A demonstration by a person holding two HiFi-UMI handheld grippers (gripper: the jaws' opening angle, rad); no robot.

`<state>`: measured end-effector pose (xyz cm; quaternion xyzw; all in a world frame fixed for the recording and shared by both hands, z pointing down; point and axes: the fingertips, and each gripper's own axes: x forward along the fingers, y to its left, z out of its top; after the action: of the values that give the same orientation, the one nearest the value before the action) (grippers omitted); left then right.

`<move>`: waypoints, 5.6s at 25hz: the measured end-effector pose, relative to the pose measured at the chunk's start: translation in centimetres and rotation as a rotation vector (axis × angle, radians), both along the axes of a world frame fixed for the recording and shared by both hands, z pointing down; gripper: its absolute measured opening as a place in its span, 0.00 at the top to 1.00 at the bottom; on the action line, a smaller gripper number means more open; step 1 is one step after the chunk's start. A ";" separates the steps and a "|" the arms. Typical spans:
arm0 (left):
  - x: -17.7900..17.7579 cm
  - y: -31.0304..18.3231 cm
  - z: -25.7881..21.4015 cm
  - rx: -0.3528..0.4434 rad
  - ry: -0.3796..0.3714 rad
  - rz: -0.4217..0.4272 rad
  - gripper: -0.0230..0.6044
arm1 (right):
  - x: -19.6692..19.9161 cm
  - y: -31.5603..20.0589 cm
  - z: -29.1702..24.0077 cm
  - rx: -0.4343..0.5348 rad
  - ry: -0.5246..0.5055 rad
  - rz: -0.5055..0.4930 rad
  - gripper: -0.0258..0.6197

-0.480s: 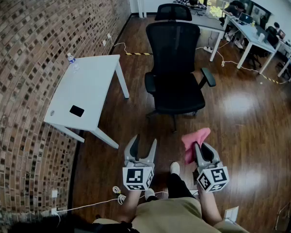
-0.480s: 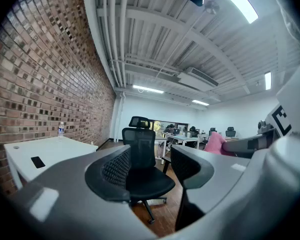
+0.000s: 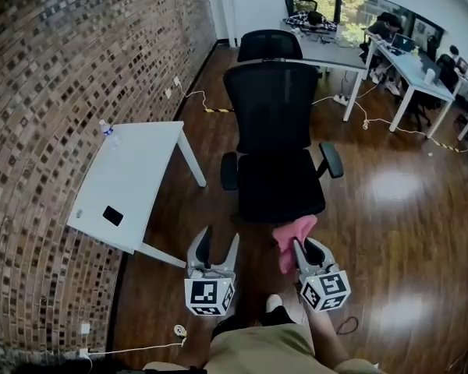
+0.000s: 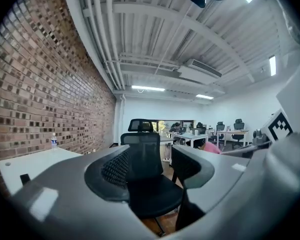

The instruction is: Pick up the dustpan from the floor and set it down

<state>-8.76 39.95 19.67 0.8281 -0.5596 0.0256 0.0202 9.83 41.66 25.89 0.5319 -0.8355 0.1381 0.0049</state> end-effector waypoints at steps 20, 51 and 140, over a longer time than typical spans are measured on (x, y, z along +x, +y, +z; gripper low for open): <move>-1.6 -24.8 9.5 -0.092 0.074 0.005 0.61 | -3.7 -22.4 8.4 -0.175 0.025 -0.035 0.83; -2.4 -51.1 27.6 -0.244 -0.148 -0.022 0.52 | -18.1 -64.0 48.9 -0.536 0.214 -0.277 0.83; 14.3 -52.1 30.6 -0.262 -0.016 0.226 0.49 | 17.9 -56.2 54.0 -0.859 0.645 0.065 0.83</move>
<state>5.51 -12.15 50.25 0.8758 -0.4551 0.1070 0.1203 27.71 -14.51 79.86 0.5229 -0.6430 0.2972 0.4741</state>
